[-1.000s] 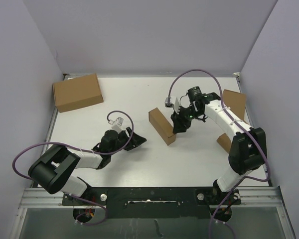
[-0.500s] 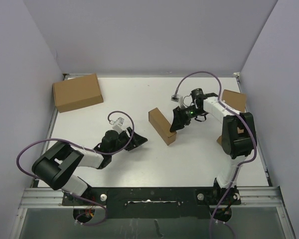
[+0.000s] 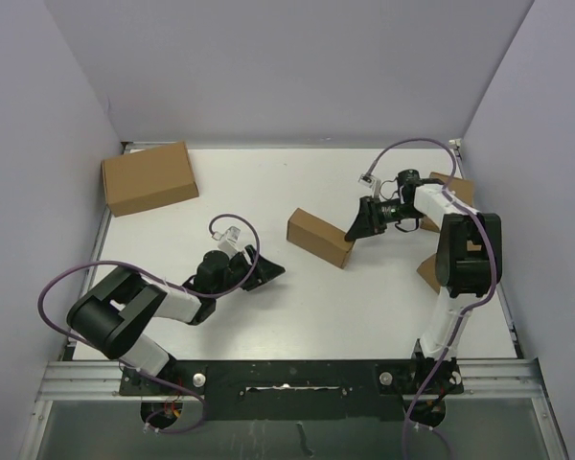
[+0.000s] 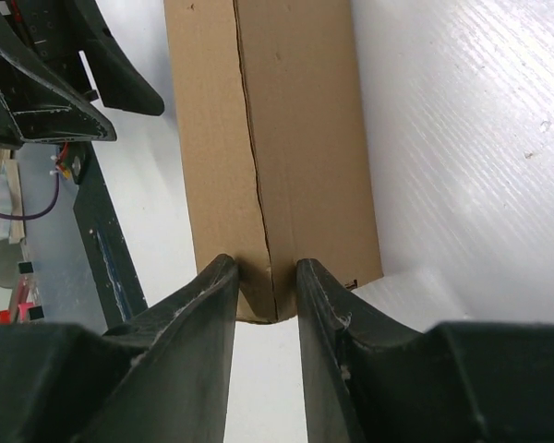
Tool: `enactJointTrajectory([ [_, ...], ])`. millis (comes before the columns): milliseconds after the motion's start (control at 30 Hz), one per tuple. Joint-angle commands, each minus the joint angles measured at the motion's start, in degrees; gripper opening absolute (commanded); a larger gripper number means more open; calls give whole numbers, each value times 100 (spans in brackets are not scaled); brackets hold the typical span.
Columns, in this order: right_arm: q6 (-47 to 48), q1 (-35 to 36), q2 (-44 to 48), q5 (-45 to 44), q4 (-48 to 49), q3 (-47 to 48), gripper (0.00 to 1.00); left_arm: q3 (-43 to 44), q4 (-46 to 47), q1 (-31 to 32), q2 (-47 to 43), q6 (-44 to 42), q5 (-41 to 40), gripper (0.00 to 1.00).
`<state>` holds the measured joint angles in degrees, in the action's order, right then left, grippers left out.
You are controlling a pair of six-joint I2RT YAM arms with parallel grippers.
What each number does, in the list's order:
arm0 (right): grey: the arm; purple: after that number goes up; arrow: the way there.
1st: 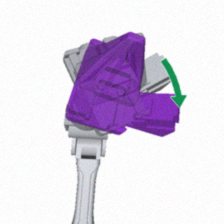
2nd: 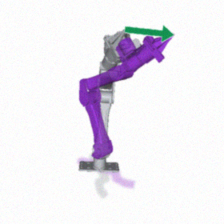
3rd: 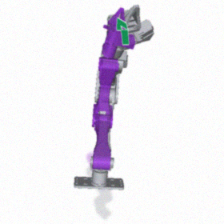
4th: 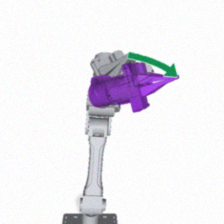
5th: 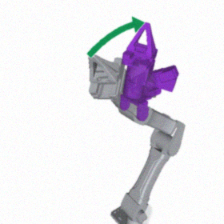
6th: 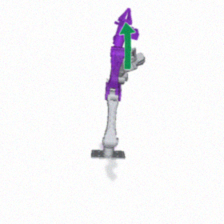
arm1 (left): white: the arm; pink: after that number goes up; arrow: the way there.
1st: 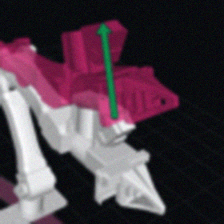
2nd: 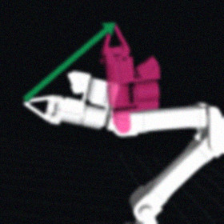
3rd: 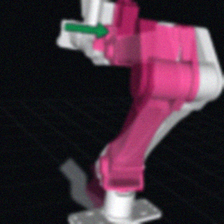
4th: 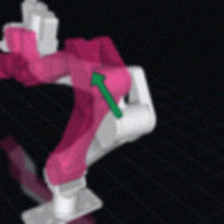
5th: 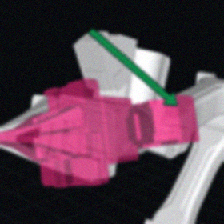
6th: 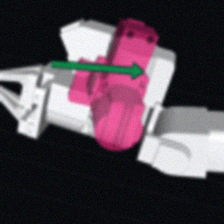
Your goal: Fold the paper box
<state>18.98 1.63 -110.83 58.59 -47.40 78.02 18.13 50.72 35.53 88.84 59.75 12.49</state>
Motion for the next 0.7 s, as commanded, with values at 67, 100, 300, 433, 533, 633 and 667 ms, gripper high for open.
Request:
enactJointTrajectory([
  [67,-10,-229,-256,-209,86,108,26,403,287,-24,143,-72,180,52],
  [100,-35,-257,-275,-201,84,101,26,469,252,-24,157,-91,198,52],
  [300,-216,-588,-479,38,99,101,25,599,221,-23,244,-104,247,52],
  [433,-220,-734,-562,75,81,84,24,569,250,-27,266,-87,245,52],
  [533,-204,-764,-554,45,83,66,24,560,245,-25,259,-86,245,52],
  [633,-158,-769,-578,-29,46,48,25,559,239,-33,250,-86,239,52],
  [667,-132,-775,-594,-58,31,41,25,560,236,-29,243,-86,244,52],
])
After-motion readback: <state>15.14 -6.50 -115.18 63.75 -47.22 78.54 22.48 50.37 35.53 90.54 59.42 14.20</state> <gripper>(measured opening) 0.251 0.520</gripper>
